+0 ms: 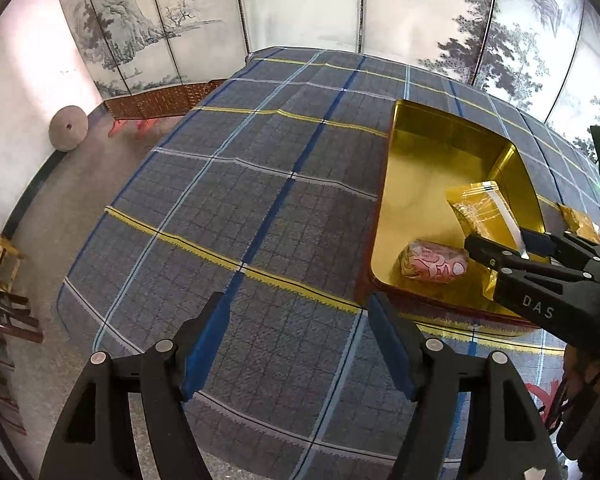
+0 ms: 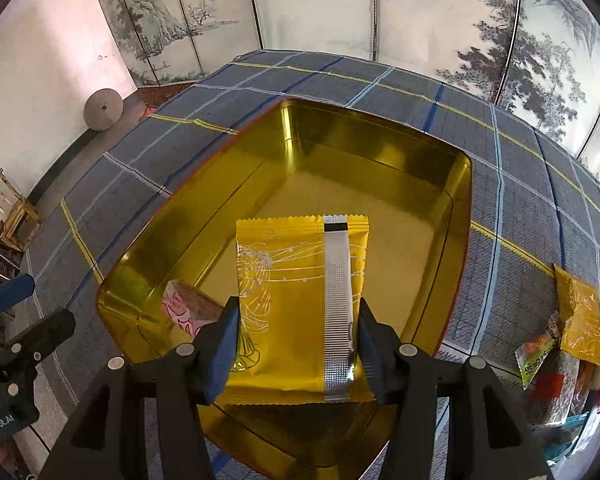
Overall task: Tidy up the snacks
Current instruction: 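Lower the yellow packet into the tin and open the right gripper, then move the right gripper to the red packet and grasp it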
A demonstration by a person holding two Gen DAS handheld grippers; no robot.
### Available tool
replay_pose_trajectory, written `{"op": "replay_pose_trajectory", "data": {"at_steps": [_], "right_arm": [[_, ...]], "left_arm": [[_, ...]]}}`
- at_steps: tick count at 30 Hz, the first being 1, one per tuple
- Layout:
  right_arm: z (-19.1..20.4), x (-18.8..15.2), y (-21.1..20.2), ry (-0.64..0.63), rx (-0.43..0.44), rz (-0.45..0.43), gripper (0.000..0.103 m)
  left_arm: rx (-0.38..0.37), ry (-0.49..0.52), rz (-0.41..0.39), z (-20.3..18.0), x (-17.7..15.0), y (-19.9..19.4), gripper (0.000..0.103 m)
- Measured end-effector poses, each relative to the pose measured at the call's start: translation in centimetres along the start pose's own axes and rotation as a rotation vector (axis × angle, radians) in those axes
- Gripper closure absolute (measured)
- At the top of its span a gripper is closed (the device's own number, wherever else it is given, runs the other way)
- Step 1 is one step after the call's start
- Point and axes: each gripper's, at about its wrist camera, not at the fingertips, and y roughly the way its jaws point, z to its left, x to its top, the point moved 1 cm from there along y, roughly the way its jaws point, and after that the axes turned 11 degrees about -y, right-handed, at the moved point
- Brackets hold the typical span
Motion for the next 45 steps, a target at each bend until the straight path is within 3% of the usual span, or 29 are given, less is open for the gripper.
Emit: {"op": "replay_pose_trajectory", "data": {"at_steps": [12, 22, 30, 33, 38, 45], "right_arm": [[-0.3, -0.5, -1.1, 0.003, 0.04, -0.028, 0.041], [-3.1, -2.1, -5.3, 0.042, 0.016, -0.091, 0.041], [-10.5, -5.1, -9.7, 0.138, -0.098, -0.14, 0.041], [-14.1, -6.6, -10.8, 0.178, -0.169, -0.141, 0.035], [-20.1, -9.6, -11.7, 0.25, -0.269, -0.111, 0.035], [-24.8, -12.7, -11.1, 0.31, -0.309, -0.061, 0.035]], "left_arm": [[-0.023, 0.012, 0.006, -1.5, -0.6, -0.3, 0.032], [-0.062, 0.048, 0.013, -4.1, -1.4, -0.7, 0.032], [-0.105, 0.106, 0.007, -7.7, -1.9, -1.5, 0.031], [-0.117, 0.124, 0.008, -8.9, -2.2, -1.7, 0.03], [-0.141, 0.162, 0.019, -11.3, -2.7, -1.7, 0.03], [-0.176, 0.226, 0.036, -15.6, -3.8, -1.7, 0.03]]}}
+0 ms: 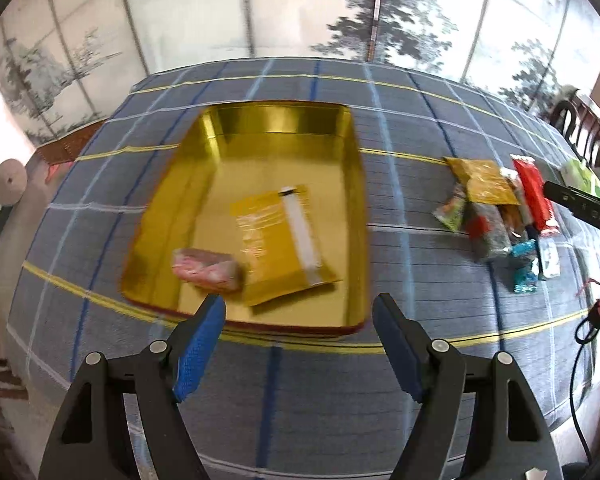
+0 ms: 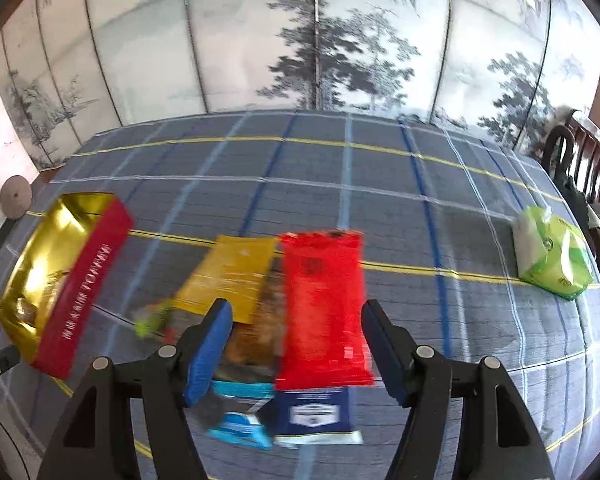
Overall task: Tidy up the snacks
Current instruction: 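Move the right gripper to the red packet and grasp it, then grasp the grey speckled bar with the left gripper while the right gripper holds the red packet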
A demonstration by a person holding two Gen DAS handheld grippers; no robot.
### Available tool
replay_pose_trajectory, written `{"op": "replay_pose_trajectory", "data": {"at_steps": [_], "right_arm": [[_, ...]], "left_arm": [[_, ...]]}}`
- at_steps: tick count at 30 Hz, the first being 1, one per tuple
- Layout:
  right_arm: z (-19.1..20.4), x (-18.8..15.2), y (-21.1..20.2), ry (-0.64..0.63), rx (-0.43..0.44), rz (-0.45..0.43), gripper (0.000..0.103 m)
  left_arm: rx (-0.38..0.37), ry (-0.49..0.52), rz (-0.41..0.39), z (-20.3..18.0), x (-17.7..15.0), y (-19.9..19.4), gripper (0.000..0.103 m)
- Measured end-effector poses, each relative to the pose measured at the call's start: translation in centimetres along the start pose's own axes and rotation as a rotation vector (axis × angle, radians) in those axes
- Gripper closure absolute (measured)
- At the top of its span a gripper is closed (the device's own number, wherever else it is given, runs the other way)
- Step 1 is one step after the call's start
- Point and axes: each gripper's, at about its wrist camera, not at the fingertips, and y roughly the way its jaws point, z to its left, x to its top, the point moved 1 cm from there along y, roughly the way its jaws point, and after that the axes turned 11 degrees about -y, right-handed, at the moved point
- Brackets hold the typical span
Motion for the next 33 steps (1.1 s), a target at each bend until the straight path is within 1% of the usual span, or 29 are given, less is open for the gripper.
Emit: {"op": "replay_pose_trajectory", "data": {"at_steps": [6, 11, 12, 14, 18, 19, 21, 22, 23, 28, 31, 33], "right_arm": [[-1.4, -0.7, 2.0, 0.019, 0.014, 0.018, 0.035], [-1.9, -0.4, 3.4, 0.026, 0.033, 0.02, 0.035], [-1.9, -0.3, 3.5, 0.024, 0.037, 0.019, 0.035], [-2.1, -0.2, 4.0, 0.023, 0.05, 0.018, 0.035], [-2.0, -0.2, 4.4, 0.023, 0.07, 0.015, 0.035], [-2.0, -0.2, 4.4, 0.024, 0.068, 0.012, 0.036], [-2.0, -0.5, 4.4, 0.019, 0.081, 0.004, 0.041], [-2.0, -0.6, 4.3, 0.019, 0.089, 0.004, 0.048], [-2.0, -0.6, 4.3, 0.02, 0.096, 0.001, 0.051], [-2.2, -1.1, 3.5, 0.009, 0.096, -0.018, 0.057], [-3.0, -1.7, 2.9, 0.025, 0.095, -0.029, 0.058], [-3.9, -2.3, 2.2, 0.037, 0.076, -0.048, 0.058]], "left_arm": [[-0.033, 0.074, 0.013, -4.2, -0.3, 0.9, 0.03], [-0.046, 0.103, 0.038, -6.6, -0.4, 2.1, 0.03], [-0.04, 0.11, 0.039, -7.2, -0.4, 2.3, 0.028], [-0.013, 0.123, 0.02, -7.9, -0.3, 2.6, 0.027], [-0.051, 0.123, 0.034, -8.8, 0.0, 2.7, 0.026], [-0.046, 0.13, 0.035, -9.2, 0.0, 2.8, 0.026], [-0.042, 0.143, 0.033, -9.8, 0.0, 3.0, 0.026], [-0.041, 0.149, 0.036, -10.2, 0.0, 3.1, 0.026], [-0.043, 0.152, 0.038, -10.5, 0.0, 3.2, 0.026], [-0.06, 0.158, 0.051, -11.9, -0.1, 4.0, 0.026], [-0.073, 0.165, 0.053, -12.7, -0.2, 4.1, 0.026], [-0.084, 0.165, 0.057, -13.3, -0.2, 4.3, 0.026]]}}
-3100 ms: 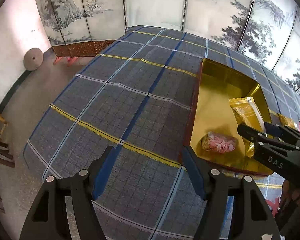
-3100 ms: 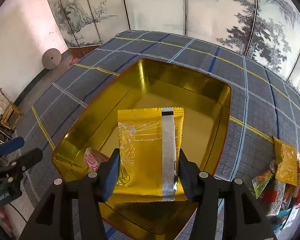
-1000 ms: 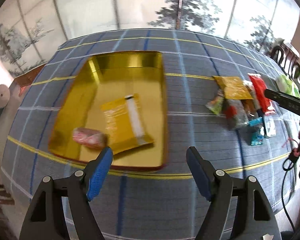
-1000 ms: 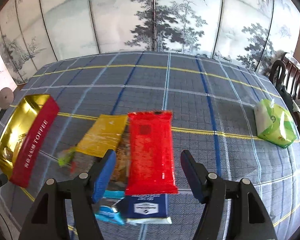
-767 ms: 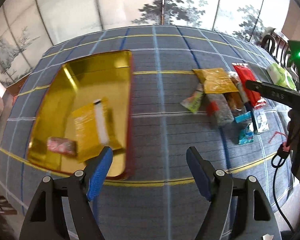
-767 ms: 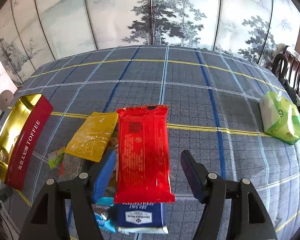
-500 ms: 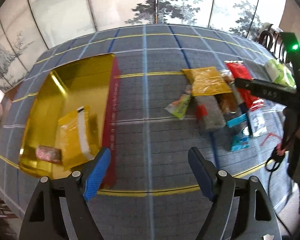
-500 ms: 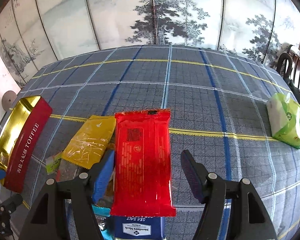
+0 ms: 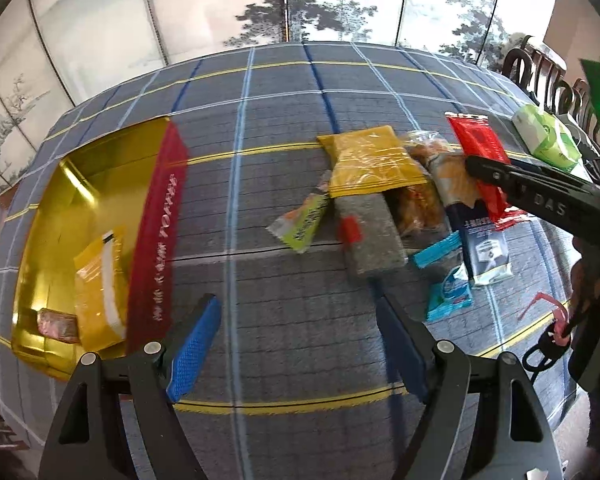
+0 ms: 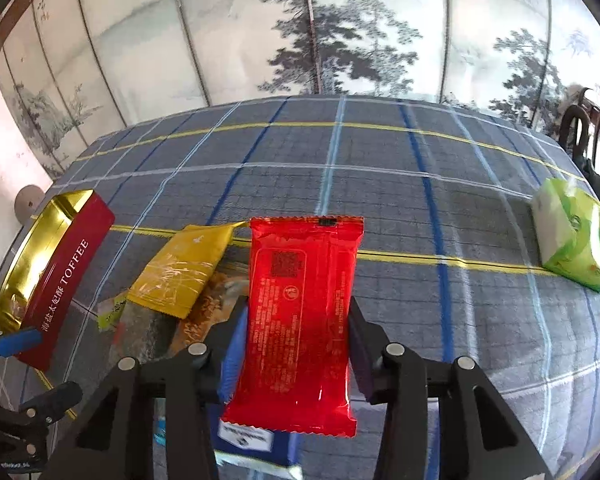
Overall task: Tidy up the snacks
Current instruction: 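Grasp the grey speckled bar with the left gripper while the right gripper holds the red packet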
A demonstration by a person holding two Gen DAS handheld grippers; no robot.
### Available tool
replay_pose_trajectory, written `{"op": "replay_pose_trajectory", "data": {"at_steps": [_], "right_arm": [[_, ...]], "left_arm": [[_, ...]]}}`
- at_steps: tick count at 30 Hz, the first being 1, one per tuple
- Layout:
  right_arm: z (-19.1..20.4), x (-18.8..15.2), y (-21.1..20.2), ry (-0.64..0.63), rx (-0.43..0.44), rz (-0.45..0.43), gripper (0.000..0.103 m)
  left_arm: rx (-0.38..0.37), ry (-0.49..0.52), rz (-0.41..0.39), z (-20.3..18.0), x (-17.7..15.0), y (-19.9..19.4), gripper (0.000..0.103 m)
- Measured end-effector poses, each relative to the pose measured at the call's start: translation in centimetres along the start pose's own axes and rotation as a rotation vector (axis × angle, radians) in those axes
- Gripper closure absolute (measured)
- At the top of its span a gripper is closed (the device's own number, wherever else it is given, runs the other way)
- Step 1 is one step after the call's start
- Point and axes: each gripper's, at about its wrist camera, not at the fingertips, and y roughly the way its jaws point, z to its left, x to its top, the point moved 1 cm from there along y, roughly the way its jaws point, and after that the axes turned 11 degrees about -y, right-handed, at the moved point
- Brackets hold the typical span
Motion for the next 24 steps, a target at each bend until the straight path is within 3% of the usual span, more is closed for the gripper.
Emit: {"op": "replay_pose_trajectory", "data": {"at_steps": [5, 13, 24], "right_arm": [[-2.7, -1.8, -0.6, 0.027, -0.086, 0.005, 0.058], [-6.8, -5.3, 0.2, 0.116, -0.13, 0.049, 0.058], [-6.6, -6.1, 0.1, 0.112, -0.143, 0.003, 0.058]], "left_arm": [[-0.038, -0.018, 0.013, -0.8, 0.4, 0.7, 0.028], [-0.06, -0.045, 0.042, -2.1, 1.4, 1.7, 0.041], [-0.102, -0.109, 0.088, -3.4, 3.5, 3.9, 0.065]]}}
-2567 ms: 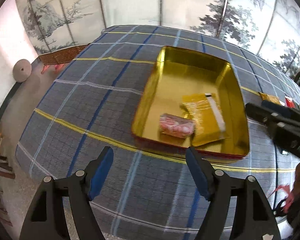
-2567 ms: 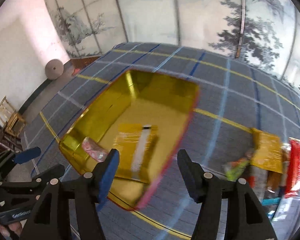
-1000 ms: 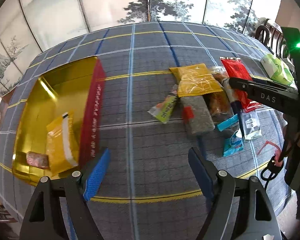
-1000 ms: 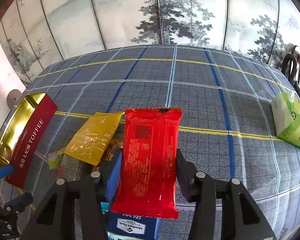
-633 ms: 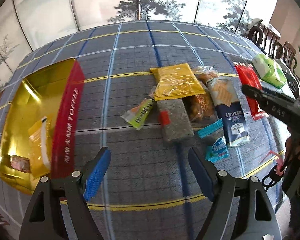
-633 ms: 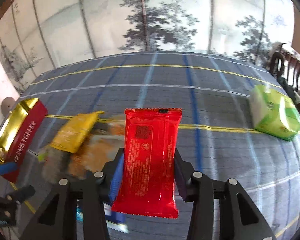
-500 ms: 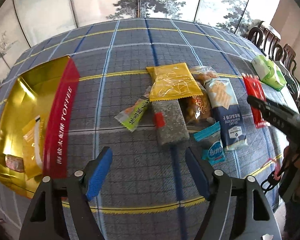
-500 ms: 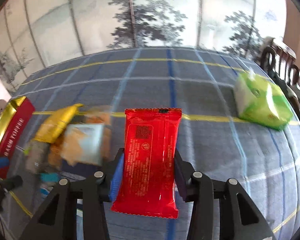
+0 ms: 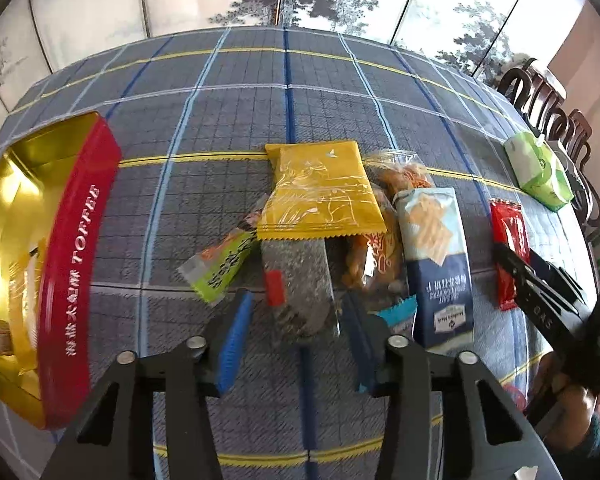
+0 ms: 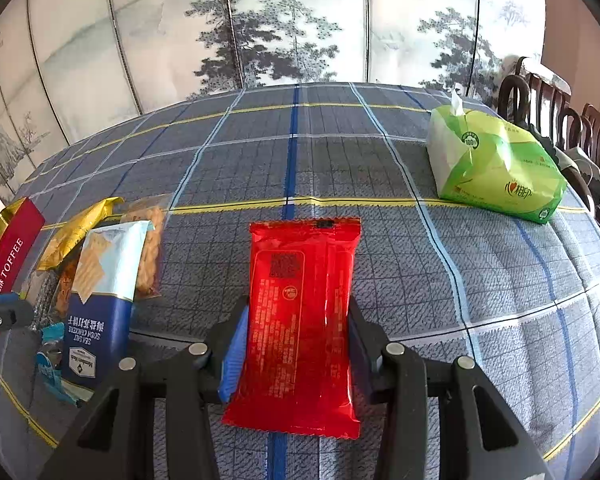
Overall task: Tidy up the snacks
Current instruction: 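Grasp the grey speckled bar with the left gripper while the right gripper holds the red packet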
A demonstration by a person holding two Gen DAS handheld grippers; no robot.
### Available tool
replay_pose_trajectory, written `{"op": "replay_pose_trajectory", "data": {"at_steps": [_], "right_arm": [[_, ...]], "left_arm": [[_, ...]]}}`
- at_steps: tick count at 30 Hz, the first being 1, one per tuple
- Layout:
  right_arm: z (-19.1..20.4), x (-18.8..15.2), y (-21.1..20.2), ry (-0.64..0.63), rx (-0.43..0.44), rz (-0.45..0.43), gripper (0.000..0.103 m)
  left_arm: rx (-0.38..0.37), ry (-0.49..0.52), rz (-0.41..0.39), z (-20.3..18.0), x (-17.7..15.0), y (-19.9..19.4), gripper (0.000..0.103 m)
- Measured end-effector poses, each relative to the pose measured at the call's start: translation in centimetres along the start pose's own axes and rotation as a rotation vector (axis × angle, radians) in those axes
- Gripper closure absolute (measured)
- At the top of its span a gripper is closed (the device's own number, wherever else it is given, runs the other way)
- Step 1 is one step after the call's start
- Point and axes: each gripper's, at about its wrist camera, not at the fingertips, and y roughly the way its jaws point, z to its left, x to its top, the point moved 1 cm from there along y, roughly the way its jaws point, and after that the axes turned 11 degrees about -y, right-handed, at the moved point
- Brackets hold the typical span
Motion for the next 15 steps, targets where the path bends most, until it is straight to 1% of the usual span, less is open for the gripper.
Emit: {"op": "replay_pose_trajectory", "data": {"at_steps": [2, 9, 15], "right_arm": [[0.0, 0.0, -0.1, 0.002, 0.003, -0.001, 0.058], [0.2, 0.0, -0.1, -0.011, -0.003, 0.004, 0.056], [0.4, 0.2, 0.0, -0.015, -0.012, 0.008, 0.055]], "left_arm": [[-0.002, -0.008, 0.008, -0.1, 0.3, 0.5, 0.068], [-0.003, -0.029, 0.009, 0.0, 0.8, 1.5, 0.07], [-0.003, -0.001, 0.006, 0.0, 0.8, 1.8, 0.072]]}}
